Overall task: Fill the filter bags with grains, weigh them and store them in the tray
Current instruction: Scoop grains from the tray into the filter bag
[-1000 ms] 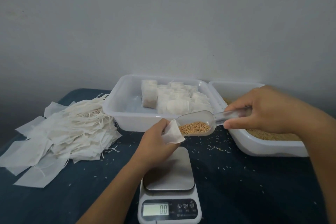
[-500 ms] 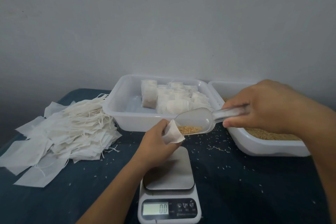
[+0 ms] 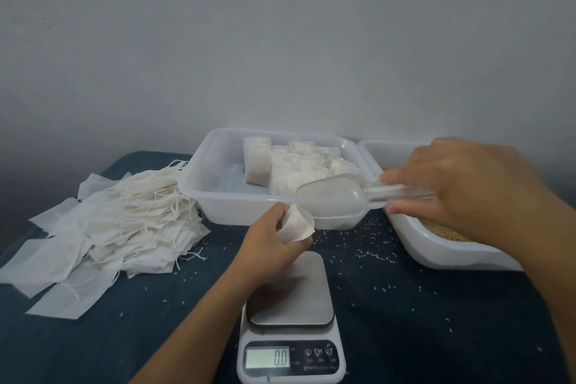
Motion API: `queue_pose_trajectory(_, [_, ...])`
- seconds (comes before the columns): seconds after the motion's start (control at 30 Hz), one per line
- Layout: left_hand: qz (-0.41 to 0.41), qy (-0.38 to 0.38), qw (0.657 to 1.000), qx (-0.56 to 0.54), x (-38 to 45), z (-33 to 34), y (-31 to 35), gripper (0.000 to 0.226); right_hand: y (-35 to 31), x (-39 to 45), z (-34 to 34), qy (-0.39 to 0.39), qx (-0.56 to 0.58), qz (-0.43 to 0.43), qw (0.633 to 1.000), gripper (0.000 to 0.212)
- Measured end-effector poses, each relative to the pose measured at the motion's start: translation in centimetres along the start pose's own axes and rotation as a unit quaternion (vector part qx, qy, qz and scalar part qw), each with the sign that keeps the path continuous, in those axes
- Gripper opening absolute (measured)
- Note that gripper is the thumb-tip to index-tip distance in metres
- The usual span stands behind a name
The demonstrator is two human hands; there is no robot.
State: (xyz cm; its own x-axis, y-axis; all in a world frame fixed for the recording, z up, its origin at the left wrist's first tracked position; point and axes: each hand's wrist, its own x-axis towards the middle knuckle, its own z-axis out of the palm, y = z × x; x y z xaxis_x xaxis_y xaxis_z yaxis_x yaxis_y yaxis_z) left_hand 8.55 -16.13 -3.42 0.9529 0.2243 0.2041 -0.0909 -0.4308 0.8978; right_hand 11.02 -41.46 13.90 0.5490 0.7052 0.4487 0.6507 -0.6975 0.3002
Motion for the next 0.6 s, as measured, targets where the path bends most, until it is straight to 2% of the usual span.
queue_pose_trajectory(0.07, [-0.004, 0.006, 1.000, -0.016, 0.0, -0.1, 0.0, 0.027, 0.8, -0.5, 0.8, 0.027, 0.038, 0.014, 0.999, 0.024])
queue_pose_trajectory(0.13, [-0.016, 0.005, 0.999, -0.047, 0.0, -0.2, 0.3, 0.025, 1.5, -0.8, 1.8, -0.001, 0.108, 0.093, 0.990, 0.020])
queue_pose_trajectory(0.2, [-0.027, -0.004, 0.994, -0.107, -0.1, -0.4, 0.7, 0.024, 2.0, -1.2, 3.5, -0.012, 0.197, 0.169, 0.966, 0.021])
queue_pose_trajectory(0.3, [-0.045, -0.046, 0.972, -0.225, -0.3, -0.7, 1.7, 0.026, 0.9, -1.6, 6.5, -0.014, 0.335, 0.225, 0.915, 0.030])
queue_pose_trajectory(0.37, [-0.068, -0.103, 0.947, -0.297, -0.5, -0.9, 2.1, 0.030, -1.0, -1.5, 8.5, -0.034, 0.420, 0.238, 0.875, 0.043])
queue_pose_trajectory(0.43, [-0.083, -0.168, 0.918, -0.348, -0.8, -1.1, 2.1, 0.031, -3.2, -0.8, 10.1, -0.056, 0.501, 0.239, 0.830, 0.046])
queue_pose_trajectory(0.6, [-0.073, -0.265, 0.859, -0.432, -1.2, -1.8, 2.0, 0.040, -6.9, 1.3, 12.1, -0.088, 0.684, 0.141, 0.711, 0.026])
